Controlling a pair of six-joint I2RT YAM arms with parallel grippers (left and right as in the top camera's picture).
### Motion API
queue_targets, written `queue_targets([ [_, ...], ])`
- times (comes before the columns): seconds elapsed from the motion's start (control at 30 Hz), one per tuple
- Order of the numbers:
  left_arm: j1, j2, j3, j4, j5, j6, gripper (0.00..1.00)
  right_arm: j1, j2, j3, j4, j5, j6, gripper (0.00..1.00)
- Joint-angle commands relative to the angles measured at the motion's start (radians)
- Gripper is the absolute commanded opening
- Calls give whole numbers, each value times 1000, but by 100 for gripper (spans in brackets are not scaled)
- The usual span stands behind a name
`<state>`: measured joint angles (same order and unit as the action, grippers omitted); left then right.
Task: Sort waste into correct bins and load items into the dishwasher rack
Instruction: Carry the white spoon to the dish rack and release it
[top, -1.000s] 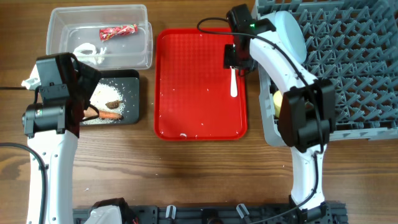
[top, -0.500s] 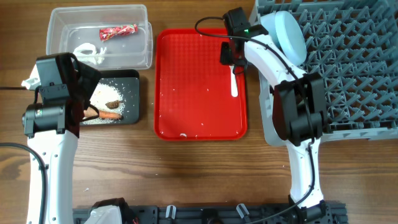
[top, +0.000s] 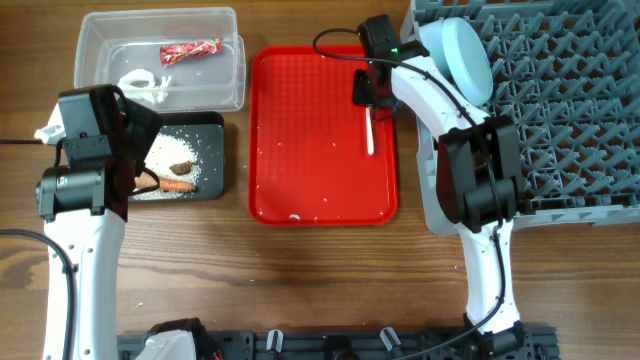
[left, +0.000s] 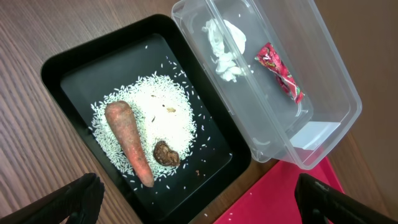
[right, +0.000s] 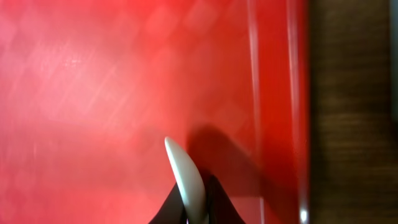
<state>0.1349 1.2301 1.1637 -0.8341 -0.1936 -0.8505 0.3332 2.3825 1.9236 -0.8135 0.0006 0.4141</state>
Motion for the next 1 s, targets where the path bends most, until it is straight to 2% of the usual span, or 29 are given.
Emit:
queue_targets([
  [0.0, -1, -5, 15, 2, -6, 9, 100, 6, -126, 12, -40, -133, -88, 4],
  [0.1, -1, -5, 15, 2, -6, 9, 100, -19, -434, 12, -67, -131, -183, 4],
  [0.2, -1, -5, 15, 2, -6, 9, 100, -79, -592, 12, -94, 57, -185, 4],
  [0.3, -1, -5, 14, 2, -6, 9, 100, -198, -689, 12, -122, 322, -191, 4],
  [0.4, -1, -5, 15, 2, -6, 9, 100, -366, -658, 11, -69, 332, -482, 4],
  [0.5, -1, -5, 15, 2, -6, 9, 100, -458, -575, 11, -35, 118, -837, 4],
  [0.53, -1, -5, 14, 2, -6, 9, 100, -483, -533, 11, -36, 84, -914, 4],
  [0.73, -1, -5, 15, 2, -6, 9, 100, -530, -309, 11, -44, 19, -976, 4],
  [0.87, -1, -5, 14, 2, -6, 9, 100, -529, -263, 11, -37, -36, -975, 5],
  [0.9, -1, -5, 15, 2, -6, 9, 100, -529, -264, 11, -29, -39, -965, 7],
  [0.97, -1, -5, 15, 2, -6, 9, 100, -529, -264, 11, -24, -40, -922, 28],
])
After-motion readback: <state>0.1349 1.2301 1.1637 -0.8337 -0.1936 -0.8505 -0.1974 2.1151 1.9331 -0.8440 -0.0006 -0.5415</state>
